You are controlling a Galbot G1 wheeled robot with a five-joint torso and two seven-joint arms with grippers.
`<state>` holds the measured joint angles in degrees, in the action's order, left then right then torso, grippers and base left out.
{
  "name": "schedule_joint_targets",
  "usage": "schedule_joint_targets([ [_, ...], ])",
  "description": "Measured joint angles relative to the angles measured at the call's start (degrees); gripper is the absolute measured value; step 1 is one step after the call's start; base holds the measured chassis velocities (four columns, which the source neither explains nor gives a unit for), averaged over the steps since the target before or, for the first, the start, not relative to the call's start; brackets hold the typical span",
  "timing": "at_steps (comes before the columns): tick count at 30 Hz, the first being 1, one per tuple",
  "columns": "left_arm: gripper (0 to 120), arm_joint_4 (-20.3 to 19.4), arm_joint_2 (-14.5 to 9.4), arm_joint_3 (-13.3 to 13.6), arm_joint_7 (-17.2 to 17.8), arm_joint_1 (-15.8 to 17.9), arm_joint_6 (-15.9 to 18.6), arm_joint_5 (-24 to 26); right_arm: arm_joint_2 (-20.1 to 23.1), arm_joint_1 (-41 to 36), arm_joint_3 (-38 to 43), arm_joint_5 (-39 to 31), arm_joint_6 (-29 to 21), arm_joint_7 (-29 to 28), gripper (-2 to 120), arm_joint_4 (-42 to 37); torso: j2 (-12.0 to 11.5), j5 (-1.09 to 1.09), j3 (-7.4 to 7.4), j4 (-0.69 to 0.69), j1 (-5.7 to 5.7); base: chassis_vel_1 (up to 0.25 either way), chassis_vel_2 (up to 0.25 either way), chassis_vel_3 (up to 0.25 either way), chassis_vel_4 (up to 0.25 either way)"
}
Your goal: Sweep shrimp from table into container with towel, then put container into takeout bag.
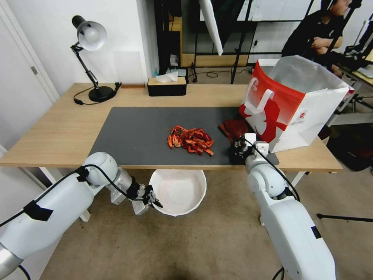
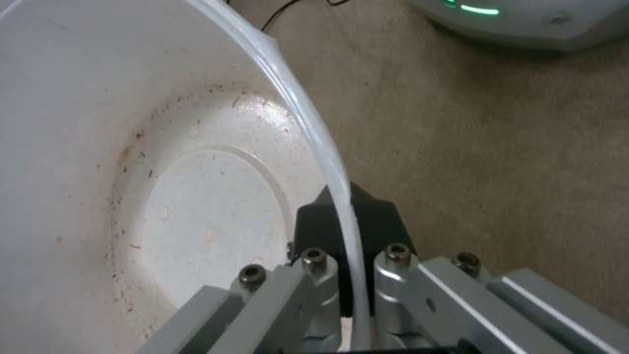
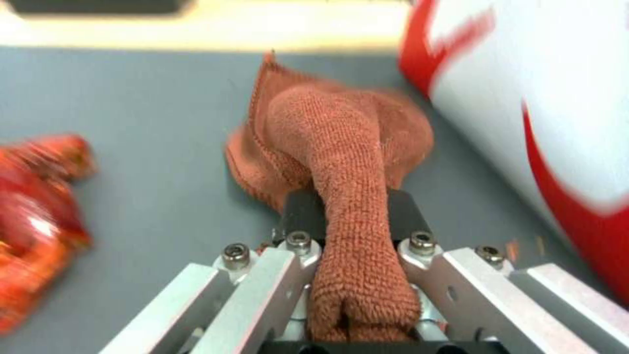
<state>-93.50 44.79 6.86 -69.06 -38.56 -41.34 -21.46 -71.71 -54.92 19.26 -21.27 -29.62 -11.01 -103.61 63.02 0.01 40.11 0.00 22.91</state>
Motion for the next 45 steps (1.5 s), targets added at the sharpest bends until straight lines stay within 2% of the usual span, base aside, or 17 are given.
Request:
schedule_joint_targets([
  [1, 0, 0.0, 0.0, 0.0, 0.0, 0.0, 0.0, 0.0, 0.0, 0.0, 0.0, 0.0, 0.0, 0.0, 6, 0.0, 0.0, 0.00, 0.00, 0.00, 0.00, 0.000, 0.000, 0.000, 0.000],
  [5, 0, 0.5, 0.0, -0.2, 0.0, -0.2, 0.0, 0.0, 3.5, 2.2, 0.0, 0.3, 6.7, 9.0, 6, 1.9, 0.0, 0.01, 0.00, 0.00, 0.00, 0.000, 0.000, 0.000, 0.000],
  [6, 0, 0.5, 0.0, -0.2, 0.0, -0.2, 0.0, 0.0, 3.5, 2.2, 0.0, 0.3, 6.7, 9.0, 6, 1.9, 0.0, 0.01, 0.00, 0.00, 0.00, 0.000, 0.000, 0.000, 0.000],
  [8, 0, 1.1, 0.2, -0.4, 0.0, -0.2, -0.1, 0.0, 5.4, 5.1, -0.4, 0.7, 9.8, 14.3, 6, 4.5, 0.0, -0.01, 0.00, 0.00, 0.01, 0.000, 0.000, 0.000, 0.000],
  [13, 0, 1.7, 0.4, -0.6, -0.1, -0.2, -0.1, 0.1, 7.4, 11.3, -3.0, 1.3, 12.3, 22.4, 6, 10.1, 0.0, -0.01, 0.00, 0.01, 0.00, 0.000, 0.000, 0.000, 0.000],
  [14, 0, 1.7, 0.4, -0.6, -0.1, -0.2, -0.1, 0.1, 7.4, 11.3, -3.0, 1.3, 12.3, 22.4, 6, 10.1, 0.0, -0.01, 0.00, 0.01, 0.00, 0.000, 0.000, 0.000, 0.000],
  [18, 0, 2.3, 0.6, 0.0, -0.7, 0.5, 0.0, 0.7, 8.3, 16.8, -6.9, 4.4, 14.9, 29.7, 6, 17.0, 0.0, 0.00, 0.00, 0.01, 0.01, 0.000, 0.000, 0.000, 0.000],
  [26, 0, 3.6, 2.0, 2.5, -1.2, 2.6, 0.3, 1.7, 7.8, 20.1, -10.4, 9.0, 17.0, 33.7, 6, 23.6, 0.0, -0.01, 0.00, 0.00, 0.01, 0.000, 0.000, 0.000, 0.000],
  [35, 0, 4.2, 2.6, 4.1, -0.9, 3.7, 0.6, 3.8, 8.2, 18.5, -10.9, 10.2, 18.6, 37.0, 6, 24.0, 0.0, 0.00, 0.00, 0.00, 0.01, 0.000, 0.000, 0.000, 0.000],
  [45, 0, 5.1, 3.5, 6.5, -0.9, 5.5, 1.4, 4.3, 9.0, 16.5, -10.6, 9.9, 18.4, 38.0, 6, 21.7, 0.0, -0.01, -0.01, 0.00, 0.01, 0.000, 0.000, 0.000, 0.000],
])
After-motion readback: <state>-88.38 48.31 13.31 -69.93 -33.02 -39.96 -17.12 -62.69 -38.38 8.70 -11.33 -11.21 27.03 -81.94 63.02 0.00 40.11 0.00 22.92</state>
